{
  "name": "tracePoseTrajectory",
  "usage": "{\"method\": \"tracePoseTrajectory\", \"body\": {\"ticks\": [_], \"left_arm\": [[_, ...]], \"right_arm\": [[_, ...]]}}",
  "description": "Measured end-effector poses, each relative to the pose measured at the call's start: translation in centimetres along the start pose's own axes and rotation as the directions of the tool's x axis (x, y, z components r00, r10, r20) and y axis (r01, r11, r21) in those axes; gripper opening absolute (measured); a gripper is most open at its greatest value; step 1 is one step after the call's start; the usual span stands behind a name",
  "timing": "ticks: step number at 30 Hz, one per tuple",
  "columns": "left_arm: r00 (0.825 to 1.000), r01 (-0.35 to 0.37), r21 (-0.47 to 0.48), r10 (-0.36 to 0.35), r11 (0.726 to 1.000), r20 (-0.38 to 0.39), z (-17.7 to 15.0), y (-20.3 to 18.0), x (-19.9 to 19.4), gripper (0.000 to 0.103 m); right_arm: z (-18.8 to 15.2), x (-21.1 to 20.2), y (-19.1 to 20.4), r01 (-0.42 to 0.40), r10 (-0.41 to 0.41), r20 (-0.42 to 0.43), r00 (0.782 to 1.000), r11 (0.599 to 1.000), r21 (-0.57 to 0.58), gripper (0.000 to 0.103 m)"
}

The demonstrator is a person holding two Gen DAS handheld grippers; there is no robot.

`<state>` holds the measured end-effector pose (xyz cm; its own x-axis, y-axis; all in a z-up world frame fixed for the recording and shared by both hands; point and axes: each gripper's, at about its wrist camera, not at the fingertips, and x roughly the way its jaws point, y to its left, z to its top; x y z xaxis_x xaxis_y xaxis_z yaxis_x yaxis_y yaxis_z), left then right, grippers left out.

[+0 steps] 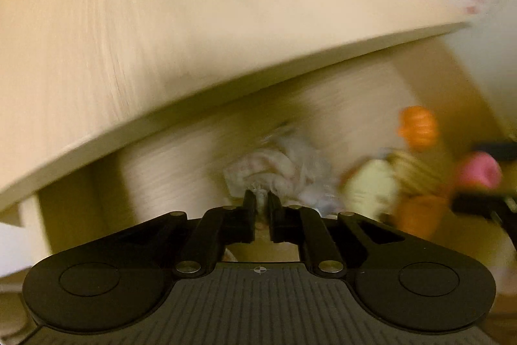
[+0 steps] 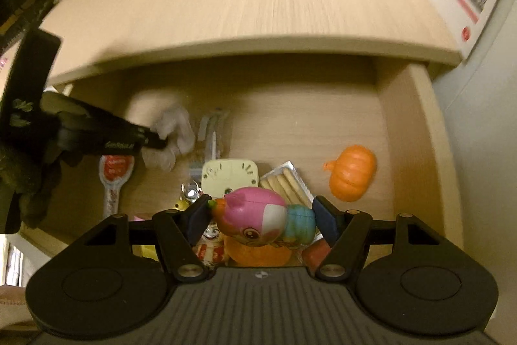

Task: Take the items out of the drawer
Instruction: 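Carry both items onto the desktop beside the white box and open both tools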

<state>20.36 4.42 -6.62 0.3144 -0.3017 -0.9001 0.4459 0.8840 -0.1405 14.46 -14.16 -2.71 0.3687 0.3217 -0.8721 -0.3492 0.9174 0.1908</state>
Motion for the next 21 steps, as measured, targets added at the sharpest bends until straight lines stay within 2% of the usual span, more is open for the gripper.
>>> {"method": "tracePoseTrajectory", "body": {"ticks": [4, 5, 7, 10, 12, 13, 15, 17, 21], "left_arm": [[0.992, 0.079, 0.076, -0.086, 0.994, 0.091, -0.4, -2.6, -6.5, 0.009], [0.986, 0.096, 0.084, -0.106, 0.992, 0.126, 0.5, -3.5, -7.9, 0.009], [0.964, 0.108, 0.099, -0.128, 0.989, 0.232, 1.5, -4.1, -11.2, 0.009], [0.915, 0.06, 0.108, -0.098, 0.992, 0.391, 4.9, -3.8, -14.6, 0.009], [0.888, 0.011, 0.108, -0.059, 0.994, 0.456, 7.0, -4.1, -14.3, 0.009], [0.88, -0.005, 0.088, -0.037, 0.996, 0.474, 8.1, -3.7, -13.5, 0.009], [0.885, 0.002, 0.011, -0.007, 1.0, 0.465, 10.1, -2.5, -11.0, 0.01], [0.907, -0.011, -0.026, 0.021, 1.0, 0.422, 11.5, -1.1, -7.8, 0.01], [0.938, -0.058, -0.001, 0.055, 0.998, 0.342, 12.2, 0.2, -4.0, 0.013]], "right_arm": [[0.7, -3.1, -0.3, -0.003, 0.002, 0.097, 0.995, 1.0, 0.008, 0.068], [1.2, -4.2, -0.4, -0.008, 0.006, 0.131, 0.991, 1.0, 0.011, 0.068], [2.4, -6.0, -0.6, -0.016, 0.013, 0.203, 0.979, 1.0, 0.011, 0.067], [5.3, -8.9, -0.6, 0.017, -0.013, 0.356, 0.935, 1.0, -0.009, 0.067], [7.7, -9.7, -0.1, 0.081, -0.05, 0.437, 0.898, 0.995, -0.053, 0.067], [8.9, -9.6, 0.1, 0.117, -0.072, 0.461, 0.885, 0.991, -0.07, 0.067], [11.1, -8.2, 0.2, 0.177, -0.107, 0.502, 0.858, 0.98, -0.093, 0.067], [13.2, -5.5, 0.2, 0.25, -0.165, 0.51, 0.844, 0.963, -0.101, 0.067], [16.0, -0.8, -0.5, 0.303, -0.221, 0.47, 0.855, 0.947, -0.106, 0.067]]}}
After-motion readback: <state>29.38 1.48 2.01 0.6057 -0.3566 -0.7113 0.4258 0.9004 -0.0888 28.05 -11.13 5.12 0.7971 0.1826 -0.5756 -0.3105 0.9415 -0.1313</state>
